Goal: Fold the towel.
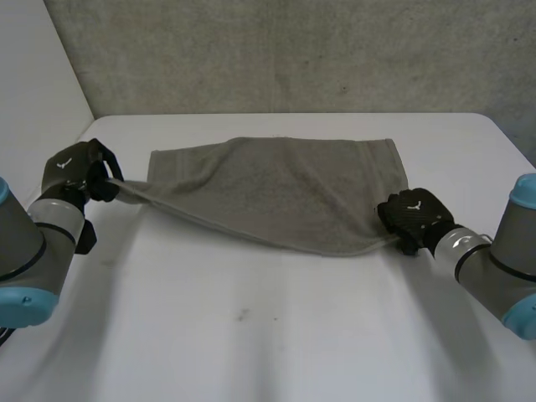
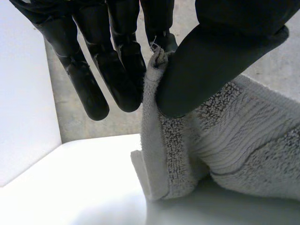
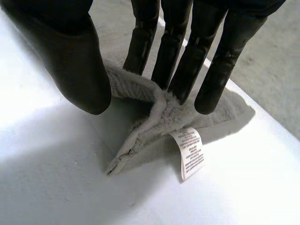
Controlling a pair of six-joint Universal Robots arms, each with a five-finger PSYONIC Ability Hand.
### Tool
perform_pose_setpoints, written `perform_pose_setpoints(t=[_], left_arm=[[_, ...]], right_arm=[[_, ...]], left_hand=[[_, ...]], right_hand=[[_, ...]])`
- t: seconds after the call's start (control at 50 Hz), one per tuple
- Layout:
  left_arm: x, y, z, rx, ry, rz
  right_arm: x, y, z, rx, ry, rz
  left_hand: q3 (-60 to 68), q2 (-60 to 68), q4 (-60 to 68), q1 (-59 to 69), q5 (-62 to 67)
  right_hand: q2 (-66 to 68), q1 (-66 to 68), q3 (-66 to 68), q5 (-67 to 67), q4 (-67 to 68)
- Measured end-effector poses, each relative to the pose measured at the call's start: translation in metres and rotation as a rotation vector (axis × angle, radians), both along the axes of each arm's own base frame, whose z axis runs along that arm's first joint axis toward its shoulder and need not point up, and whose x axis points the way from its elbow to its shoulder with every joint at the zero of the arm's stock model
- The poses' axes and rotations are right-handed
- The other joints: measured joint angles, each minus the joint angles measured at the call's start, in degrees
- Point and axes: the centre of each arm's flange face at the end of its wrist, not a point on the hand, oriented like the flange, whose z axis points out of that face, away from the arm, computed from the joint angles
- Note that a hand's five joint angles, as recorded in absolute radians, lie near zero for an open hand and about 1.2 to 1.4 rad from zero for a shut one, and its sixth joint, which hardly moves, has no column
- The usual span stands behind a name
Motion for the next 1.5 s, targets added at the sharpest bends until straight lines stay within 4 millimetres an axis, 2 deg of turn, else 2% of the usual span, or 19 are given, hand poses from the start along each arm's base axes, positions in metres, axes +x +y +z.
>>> perform_pose_setpoints(t=[0.1,0.32,0.64,0.68,0.72,0.74,0.82,0.9,0.94,1.0,1.1,1.2,1.34,1.42,1.5], left_arm=[[0.006,-0.003,0.004,-0.011,0.007,0.018],[0.014,-0.006,0.007,-0.018,0.012,0.041],[0.014,-0.004,0.006,-0.011,0.010,0.042],[0.014,-0.004,0.005,-0.010,0.009,0.041],[0.014,-0.003,0.005,-0.009,0.008,0.041],[0.014,-0.003,0.005,-0.009,0.007,0.041],[0.014,-0.003,0.006,-0.008,0.005,0.040],[0.014,0.002,0.007,-0.003,0.000,0.037],[0.014,0.007,0.011,0.001,-0.005,0.033],[0.013,0.017,0.015,0.013,-0.017,0.020],[0.011,0.041,0.023,0.038,-0.069,-0.032],[0.011,0.079,0.023,0.085,-0.191,-0.107],[0.017,0.129,0.019,0.145,-0.373,-0.167],[0.019,0.143,0.018,0.164,-0.421,-0.190],[0.021,0.144,0.019,0.166,-0.428,-0.205]], right_arm=[[-0.012,-0.009,0.000,0.085,-0.142,-0.097],[-0.031,-0.021,0.002,0.130,-0.241,-0.197],[-0.034,-0.024,-0.006,0.200,-0.337,-0.270],[-0.033,-0.024,-0.007,0.205,-0.339,-0.271],[-0.033,-0.024,-0.007,0.203,-0.338,-0.273],[-0.033,-0.024,-0.007,0.199,-0.336,-0.275],[-0.037,-0.027,0.009,0.116,-0.308,-0.291],[-0.040,-0.026,0.049,-0.083,-0.232,-0.292],[-0.041,-0.020,0.070,-0.182,-0.163,-0.280],[-0.043,-0.007,0.086,-0.259,-0.043,-0.255],[-0.046,0.017,0.086,-0.236,0.158,-0.201],[-0.050,0.052,0.083,-0.090,0.325,-0.116],[-0.062,0.086,0.104,0.022,0.384,-0.072],[-0.067,0.094,0.120,0.017,0.383,-0.047],[-0.068,0.092,0.129,-0.008,0.358,-0.016]], left_hand=[[0.0,0.0,0.0,0.0,0.0],[0.0,0.0,0.0,0.0,0.0],[0.0,0.0,0.0,0.0,0.0],[0.0,0.0,0.0,0.0,0.0],[0.0,0.0,0.0,0.0,0.0],[0.0,0.0,0.0,0.0,0.0],[0.0,0.0,0.0,0.0,0.0],[0.0,0.0,0.0,0.0,0.0],[0.0,0.0,0.0,0.0,0.0],[0.0,0.0,0.0,0.0,0.0],[0.0,0.0,0.0,0.0,0.0],[0.0,0.0,0.0,0.0,0.0],[0.0,0.0,0.0,0.0,0.0],[0.0,0.0,0.0,0.0,0.0],[0.0,0.0,0.0,0.0,0.0]], right_hand=[[-7.8,-7.6,-7.9,-8.4,-8.1],[-8.0,-7.9,-8.4,-9.0,-8.6],[-7.6,-7.1,-7.9,-7.3,-7.9],[-0.5,1.1,0.0,0.6,-0.7],[20.8,21.8,20.4,21.9,20.5],[22.4,23.6,21.6,23.1,21.7],[24.4,27.0,26.0,27.0,26.5],[24.4,27.0,26.0,27.0,26.5],[24.4,27.0,26.0,27.0,26.5],[24.4,27.0,26.0,27.0,26.5],[24.4,27.0,26.0,27.0,26.5],[24.4,27.0,26.0,27.0,26.5],[24.4,27.0,26.0,27.0,26.5],[24.4,27.0,26.0,27.0,26.5],[24.4,27.0,26.0,27.0,26.5]])
